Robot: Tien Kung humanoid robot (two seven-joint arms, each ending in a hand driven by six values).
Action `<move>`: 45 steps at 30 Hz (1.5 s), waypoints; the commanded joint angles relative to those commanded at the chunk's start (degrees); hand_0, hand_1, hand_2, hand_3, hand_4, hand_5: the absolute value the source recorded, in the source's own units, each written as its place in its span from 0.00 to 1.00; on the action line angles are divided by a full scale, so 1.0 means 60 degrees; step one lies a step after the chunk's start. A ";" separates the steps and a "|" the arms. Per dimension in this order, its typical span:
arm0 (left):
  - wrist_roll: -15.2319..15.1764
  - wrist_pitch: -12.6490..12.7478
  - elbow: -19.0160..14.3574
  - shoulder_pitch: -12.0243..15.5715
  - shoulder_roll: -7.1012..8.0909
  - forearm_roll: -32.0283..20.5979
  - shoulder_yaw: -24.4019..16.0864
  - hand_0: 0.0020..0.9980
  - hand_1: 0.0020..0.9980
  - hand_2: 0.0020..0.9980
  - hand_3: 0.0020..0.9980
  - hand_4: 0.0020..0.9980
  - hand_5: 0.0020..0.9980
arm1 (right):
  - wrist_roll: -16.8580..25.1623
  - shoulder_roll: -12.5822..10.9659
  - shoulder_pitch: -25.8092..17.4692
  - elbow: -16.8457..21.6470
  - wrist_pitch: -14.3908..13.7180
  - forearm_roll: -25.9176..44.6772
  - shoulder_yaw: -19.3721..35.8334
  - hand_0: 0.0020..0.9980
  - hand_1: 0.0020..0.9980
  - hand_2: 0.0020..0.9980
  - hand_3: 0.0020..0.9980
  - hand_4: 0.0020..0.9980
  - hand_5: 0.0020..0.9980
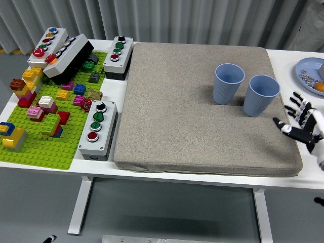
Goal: Pick cup pour cup place
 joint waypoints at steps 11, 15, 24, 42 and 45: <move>-0.0078 0.0104 0.0000 -0.0155 0.0141 0.0152 -0.0272 0.85 0.80 0.88 0.79 0.64 0.99 | -0.0118 -0.0356 0.1524 -0.0911 0.0075 0.0330 0.1199 0.94 0.87 0.94 0.96 0.81 0.04; -0.0099 0.0122 0.0000 -0.0193 0.0117 0.0123 -0.0246 0.85 0.81 0.88 0.79 0.64 0.99 | -0.0130 -0.0175 0.2208 -0.1311 0.0095 0.0283 0.1609 0.94 0.86 0.94 0.96 0.81 0.04; -0.0058 0.0079 0.0000 -0.0254 0.0058 0.0032 -0.0108 0.85 0.81 0.89 0.79 0.64 0.99 | -0.0111 0.0109 0.3813 -0.2365 0.0123 0.0378 0.1636 0.94 0.86 0.93 0.95 0.81 0.05; -0.0063 0.0089 0.0000 -0.0216 0.0028 -0.0149 0.0038 0.85 0.81 0.89 0.79 0.64 0.99 | -0.0080 0.0288 0.4537 -0.3163 0.0107 0.0458 0.1720 0.94 0.86 0.92 0.95 0.81 0.06; -0.0064 0.0086 0.0000 -0.0204 0.0030 -0.0165 0.0058 0.85 0.81 0.89 0.79 0.64 0.99 | -0.0053 0.0328 0.4549 -0.3156 0.0061 0.0567 0.1674 0.94 0.85 0.88 0.93 0.80 0.07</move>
